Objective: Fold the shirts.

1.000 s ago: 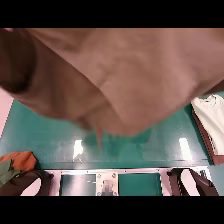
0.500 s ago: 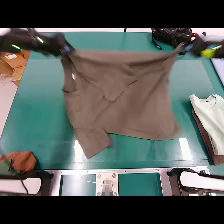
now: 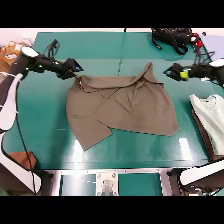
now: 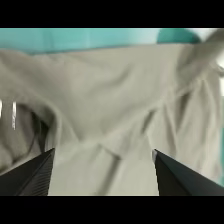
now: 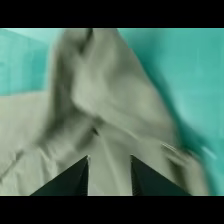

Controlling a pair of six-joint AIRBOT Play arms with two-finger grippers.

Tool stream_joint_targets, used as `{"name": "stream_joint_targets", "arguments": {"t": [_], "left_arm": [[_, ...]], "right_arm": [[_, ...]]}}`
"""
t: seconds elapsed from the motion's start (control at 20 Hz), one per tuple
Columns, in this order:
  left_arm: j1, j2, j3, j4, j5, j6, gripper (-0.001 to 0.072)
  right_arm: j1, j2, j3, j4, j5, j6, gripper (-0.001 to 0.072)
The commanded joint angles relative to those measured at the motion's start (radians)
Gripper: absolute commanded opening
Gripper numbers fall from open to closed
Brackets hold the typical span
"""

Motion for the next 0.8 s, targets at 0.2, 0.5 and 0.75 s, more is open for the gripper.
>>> {"name": "stream_joint_targets", "arguments": {"t": [0.2, 0.5, 0.75], "left_arm": [[0.158, -0.008, 0.004, 0.031, -0.433, 0.002, 0.0661], [0.178, -0.008, -0.286, 0.072, -0.457, 0.089, 0.0652], [0.190, -0.008, -0.436, 0.116, -0.372, 0.128, 0.0652]], "right_arm": [[-0.347, 0.267, -0.358, -0.220, 0.290, 0.025, 0.0298], [-0.468, 0.423, -0.775, -0.265, 0.178, 0.019, 0.0435], [-0.347, 0.418, -0.951, -0.249, 0.031, 0.019, 0.0436]]}}
